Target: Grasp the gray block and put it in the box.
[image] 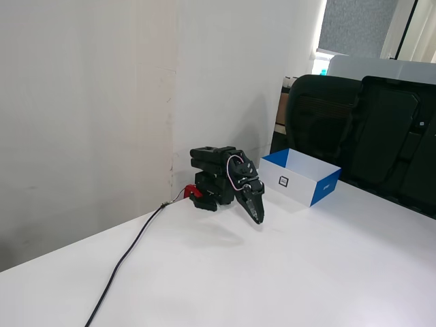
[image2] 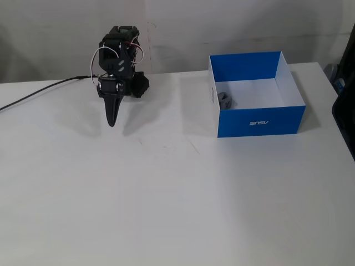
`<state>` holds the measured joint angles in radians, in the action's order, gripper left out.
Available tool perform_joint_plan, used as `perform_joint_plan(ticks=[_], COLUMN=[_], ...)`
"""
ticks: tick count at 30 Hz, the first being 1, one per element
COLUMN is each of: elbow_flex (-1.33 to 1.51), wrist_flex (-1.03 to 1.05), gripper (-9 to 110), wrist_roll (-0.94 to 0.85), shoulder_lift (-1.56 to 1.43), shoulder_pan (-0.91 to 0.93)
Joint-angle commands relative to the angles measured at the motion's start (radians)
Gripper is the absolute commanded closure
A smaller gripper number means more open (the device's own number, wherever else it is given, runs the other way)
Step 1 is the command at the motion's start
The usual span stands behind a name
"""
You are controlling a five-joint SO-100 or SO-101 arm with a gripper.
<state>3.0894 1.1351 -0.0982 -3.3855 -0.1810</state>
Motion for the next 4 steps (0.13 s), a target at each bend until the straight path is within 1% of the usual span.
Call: perform_joint_plan(ticks=[1,4], elbow_flex=[0.035,0.035], wrist_flex=[-0.006,-0.006], gripper=[101,101], wrist_roll=[-0.008,-0.008], shoulder_lift=[-0.011,-0.011], shoulder_pan=[-0.002,-0.002])
